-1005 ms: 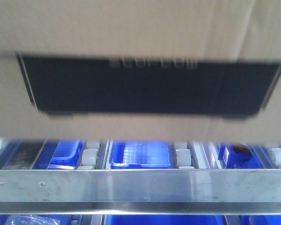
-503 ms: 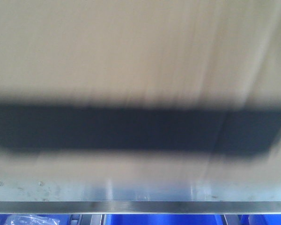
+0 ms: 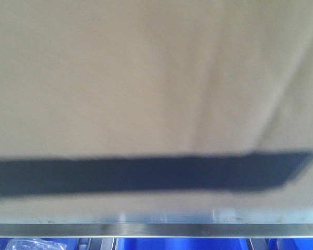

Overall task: Grab box from left shelf to table start
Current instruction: 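Lift the box with both grippers and pull it off the shelf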

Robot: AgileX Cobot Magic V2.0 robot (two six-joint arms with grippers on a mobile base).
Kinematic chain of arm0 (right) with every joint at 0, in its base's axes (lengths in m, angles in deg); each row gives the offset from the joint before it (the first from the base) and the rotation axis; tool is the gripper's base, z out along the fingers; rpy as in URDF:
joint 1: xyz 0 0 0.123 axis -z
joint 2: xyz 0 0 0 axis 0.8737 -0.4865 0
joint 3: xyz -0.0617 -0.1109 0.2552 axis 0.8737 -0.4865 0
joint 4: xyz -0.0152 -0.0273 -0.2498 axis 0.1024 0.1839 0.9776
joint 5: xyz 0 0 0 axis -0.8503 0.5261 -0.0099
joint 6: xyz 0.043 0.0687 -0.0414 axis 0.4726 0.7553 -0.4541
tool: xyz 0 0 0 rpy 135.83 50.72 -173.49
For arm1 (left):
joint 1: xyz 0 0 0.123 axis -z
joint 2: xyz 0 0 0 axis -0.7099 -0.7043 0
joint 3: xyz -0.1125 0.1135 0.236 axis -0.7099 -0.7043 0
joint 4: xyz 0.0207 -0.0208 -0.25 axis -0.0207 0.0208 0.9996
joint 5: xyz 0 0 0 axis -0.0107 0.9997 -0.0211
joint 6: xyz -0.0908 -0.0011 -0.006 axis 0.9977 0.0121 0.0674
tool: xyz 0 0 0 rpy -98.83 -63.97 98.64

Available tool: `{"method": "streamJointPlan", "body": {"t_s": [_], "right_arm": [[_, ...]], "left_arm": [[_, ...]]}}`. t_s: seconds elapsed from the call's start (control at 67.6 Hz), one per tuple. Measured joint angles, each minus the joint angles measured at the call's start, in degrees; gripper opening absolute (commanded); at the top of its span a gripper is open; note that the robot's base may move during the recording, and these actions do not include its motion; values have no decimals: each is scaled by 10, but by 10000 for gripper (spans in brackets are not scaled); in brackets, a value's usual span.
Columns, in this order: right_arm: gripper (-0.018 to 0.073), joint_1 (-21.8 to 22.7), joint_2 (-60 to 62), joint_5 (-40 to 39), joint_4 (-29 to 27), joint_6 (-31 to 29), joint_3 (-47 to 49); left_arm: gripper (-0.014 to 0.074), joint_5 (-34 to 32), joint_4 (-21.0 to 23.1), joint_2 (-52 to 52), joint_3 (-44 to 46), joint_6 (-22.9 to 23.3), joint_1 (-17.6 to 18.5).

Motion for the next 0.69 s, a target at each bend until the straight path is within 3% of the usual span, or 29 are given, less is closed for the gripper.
{"method": "streamJointPlan", "body": {"t_s": [0.192,0.695], "right_arm": [[58,0,57,0,-27,-2,0],[58,0,172,-2,-46,-39,0]], "left_arm": [[-91,4,11,66,0,-8,0],[-91,-21,57,144,0,-92,-2]]}}
